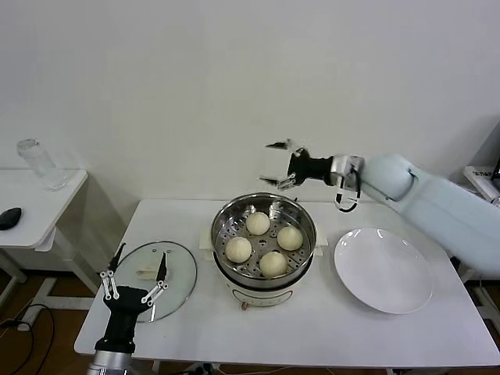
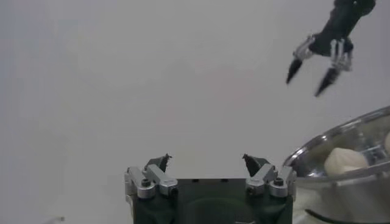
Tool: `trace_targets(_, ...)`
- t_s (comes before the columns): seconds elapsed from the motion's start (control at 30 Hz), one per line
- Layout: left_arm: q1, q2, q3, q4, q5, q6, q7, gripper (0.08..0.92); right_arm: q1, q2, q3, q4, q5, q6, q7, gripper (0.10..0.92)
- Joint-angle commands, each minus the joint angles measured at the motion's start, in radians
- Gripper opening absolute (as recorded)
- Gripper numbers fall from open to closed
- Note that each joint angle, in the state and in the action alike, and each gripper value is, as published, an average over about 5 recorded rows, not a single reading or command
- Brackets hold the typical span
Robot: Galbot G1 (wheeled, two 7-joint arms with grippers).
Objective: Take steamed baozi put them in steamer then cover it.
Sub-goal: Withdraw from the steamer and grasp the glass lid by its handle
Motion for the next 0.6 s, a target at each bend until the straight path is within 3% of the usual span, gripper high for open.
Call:
trace_targets(0.03,-0.040,0.002,-0.057,0.049,0.191,0.015,-0.021,0.823,-0.762,0.028,0.750,0.077,-0.046,0.184,0.484,0.823)
trace_targets(0.23,-0.059,0.003,-0.107,0.108,0.315,0.008,-0.005,0.823,-1.011,0.166,0.987,0.093,-0.108,0.205,0.465,0.823)
trace_targets(0.6,-0.095,0.035,-0.137,0.356,0.642,0.063,-0.003,0.823,-1.302,0.402,1.198,0.129,-0.180,0.222,0.453,0.823)
